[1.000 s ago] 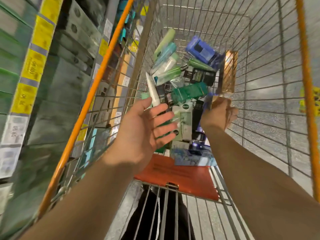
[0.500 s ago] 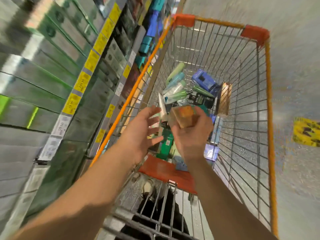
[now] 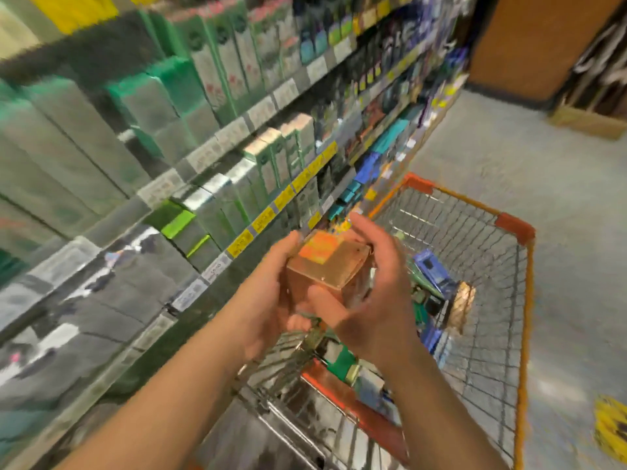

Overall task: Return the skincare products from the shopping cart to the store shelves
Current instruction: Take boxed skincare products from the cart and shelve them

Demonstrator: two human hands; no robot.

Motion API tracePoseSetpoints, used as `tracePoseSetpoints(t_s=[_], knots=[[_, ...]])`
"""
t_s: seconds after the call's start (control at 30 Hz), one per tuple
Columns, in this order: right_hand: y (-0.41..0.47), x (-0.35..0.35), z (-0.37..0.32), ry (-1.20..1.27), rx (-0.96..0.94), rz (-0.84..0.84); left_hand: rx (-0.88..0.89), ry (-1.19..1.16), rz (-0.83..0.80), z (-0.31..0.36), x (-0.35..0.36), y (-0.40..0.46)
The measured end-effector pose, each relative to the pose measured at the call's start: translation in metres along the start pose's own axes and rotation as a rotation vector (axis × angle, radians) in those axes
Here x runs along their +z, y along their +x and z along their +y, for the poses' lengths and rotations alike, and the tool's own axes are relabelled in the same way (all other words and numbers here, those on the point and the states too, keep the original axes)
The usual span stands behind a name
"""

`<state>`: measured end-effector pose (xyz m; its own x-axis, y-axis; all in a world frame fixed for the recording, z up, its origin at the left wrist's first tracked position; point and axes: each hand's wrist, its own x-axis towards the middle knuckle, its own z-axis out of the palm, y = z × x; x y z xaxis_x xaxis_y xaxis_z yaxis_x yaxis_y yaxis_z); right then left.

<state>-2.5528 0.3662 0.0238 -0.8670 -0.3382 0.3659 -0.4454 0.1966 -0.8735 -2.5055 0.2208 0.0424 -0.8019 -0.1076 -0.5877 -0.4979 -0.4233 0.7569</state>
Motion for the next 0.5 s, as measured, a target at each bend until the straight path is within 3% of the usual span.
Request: tracePoseSetpoints(t_s=[0.17, 0.3, 0.5], knots=[[0.007, 0.033, -0.055, 0.214, 0.010, -0.249, 0.213, -0.174, 0.131, 0.016, -0.043, -0.059], [0.005, 0.073, -0.106, 0.396, 0.347, -0.337, 0.441, -0.291, 0.216, 0.019, -0.086, -0.116], [-0.019, 0.142, -0.183, 0.521, 0.594, -0.648, 0.784, -0.239, 0.404, 0.010, -0.154, -0.214]])
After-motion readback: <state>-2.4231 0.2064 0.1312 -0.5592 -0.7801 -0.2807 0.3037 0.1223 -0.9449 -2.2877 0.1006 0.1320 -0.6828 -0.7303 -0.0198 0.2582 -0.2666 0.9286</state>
